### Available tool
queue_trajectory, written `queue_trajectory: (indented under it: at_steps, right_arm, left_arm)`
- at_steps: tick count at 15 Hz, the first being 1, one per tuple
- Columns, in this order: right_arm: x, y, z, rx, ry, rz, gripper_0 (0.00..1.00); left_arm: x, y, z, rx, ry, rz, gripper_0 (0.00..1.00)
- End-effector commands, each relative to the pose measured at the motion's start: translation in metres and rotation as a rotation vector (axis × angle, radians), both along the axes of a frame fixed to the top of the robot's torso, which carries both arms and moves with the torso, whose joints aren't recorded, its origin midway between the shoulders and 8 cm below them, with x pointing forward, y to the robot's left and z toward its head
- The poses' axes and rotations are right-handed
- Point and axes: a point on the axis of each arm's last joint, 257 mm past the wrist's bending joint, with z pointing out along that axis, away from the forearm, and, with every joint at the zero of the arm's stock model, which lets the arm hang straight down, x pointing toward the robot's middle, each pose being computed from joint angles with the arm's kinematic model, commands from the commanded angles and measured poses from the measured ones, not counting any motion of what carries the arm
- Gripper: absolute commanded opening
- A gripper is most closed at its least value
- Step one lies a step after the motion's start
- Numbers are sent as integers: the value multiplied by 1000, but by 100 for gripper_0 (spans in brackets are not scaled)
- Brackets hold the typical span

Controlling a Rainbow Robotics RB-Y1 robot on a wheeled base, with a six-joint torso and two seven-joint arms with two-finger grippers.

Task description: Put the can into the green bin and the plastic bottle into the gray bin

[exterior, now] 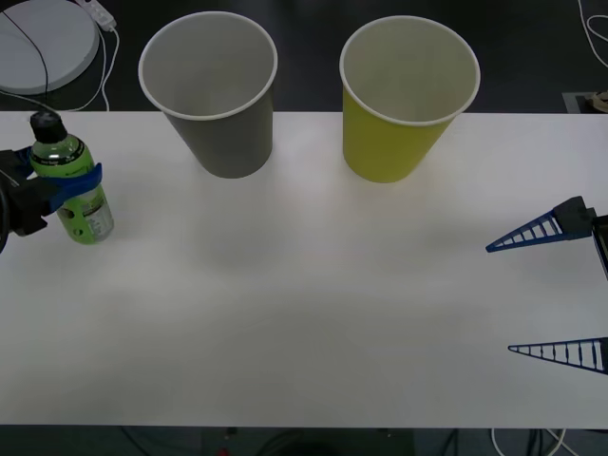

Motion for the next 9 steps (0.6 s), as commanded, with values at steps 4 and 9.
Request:
queue_trajectory:
  at_steps: [4,9]
  right_arm:
    - [0,0,0,0,0,0,100]
    - [0,0,0,0,0,0,100]
  left_arm:
    - [-12,16,31,66,93,-17,0]
    - [-11,17,56,98,149,-14,0]
